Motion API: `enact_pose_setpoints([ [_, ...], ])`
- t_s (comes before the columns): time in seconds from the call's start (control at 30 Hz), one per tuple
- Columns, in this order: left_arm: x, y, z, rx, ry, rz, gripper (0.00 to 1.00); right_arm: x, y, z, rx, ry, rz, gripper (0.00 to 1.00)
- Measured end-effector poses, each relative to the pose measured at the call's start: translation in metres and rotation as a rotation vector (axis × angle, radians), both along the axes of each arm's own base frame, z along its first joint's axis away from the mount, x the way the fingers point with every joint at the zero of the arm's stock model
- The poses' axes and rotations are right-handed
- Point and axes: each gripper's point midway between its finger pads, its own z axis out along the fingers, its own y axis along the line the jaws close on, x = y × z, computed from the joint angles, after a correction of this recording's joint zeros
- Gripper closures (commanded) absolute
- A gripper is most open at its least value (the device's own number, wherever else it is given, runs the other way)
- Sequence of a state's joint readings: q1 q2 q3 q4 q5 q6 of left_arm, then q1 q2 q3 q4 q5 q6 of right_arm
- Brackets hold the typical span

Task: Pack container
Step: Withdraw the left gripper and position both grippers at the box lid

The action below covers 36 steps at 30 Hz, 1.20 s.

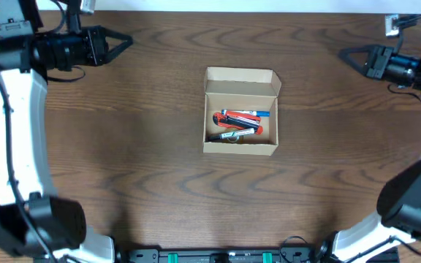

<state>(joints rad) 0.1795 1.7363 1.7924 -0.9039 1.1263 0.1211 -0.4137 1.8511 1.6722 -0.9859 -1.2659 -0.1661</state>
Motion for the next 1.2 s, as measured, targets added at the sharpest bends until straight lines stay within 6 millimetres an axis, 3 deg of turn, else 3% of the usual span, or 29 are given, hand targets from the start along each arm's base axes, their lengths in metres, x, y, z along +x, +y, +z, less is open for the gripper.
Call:
enact_pose_setpoints([
  [0.23, 0.015, -0.013, -0.038, -0.212, 0.091, -0.146, 0.94, -0.002, 0.010, -0.018, 0.145, 0.028, 0.064, 0.99],
  [0.5, 0.020, -0.015, -0.111, -0.323, 0.275, -0.192, 0.94, -0.014, 0.039, -0.080, 0.221, 0.129, 0.130, 0.99],
  [0.67, 0.018, -0.015, -0.146, -0.349, 0.348, -0.201, 0.94, -0.028, 0.051, -0.110, 0.241, 0.169, 0.147, 0.99],
  [0.9, 0.021, -0.015, -0.184, -0.367, 0.410, -0.201, 0.94, -0.031, 0.052, -0.120, 0.240, 0.160, 0.148, 0.99],
  [1.2, 0.032, -0.023, -0.207, -0.362, 0.395, -0.217, 0.94, 0.000, 0.052, -0.134, 0.196, 0.106, 0.140, 0.98],
])
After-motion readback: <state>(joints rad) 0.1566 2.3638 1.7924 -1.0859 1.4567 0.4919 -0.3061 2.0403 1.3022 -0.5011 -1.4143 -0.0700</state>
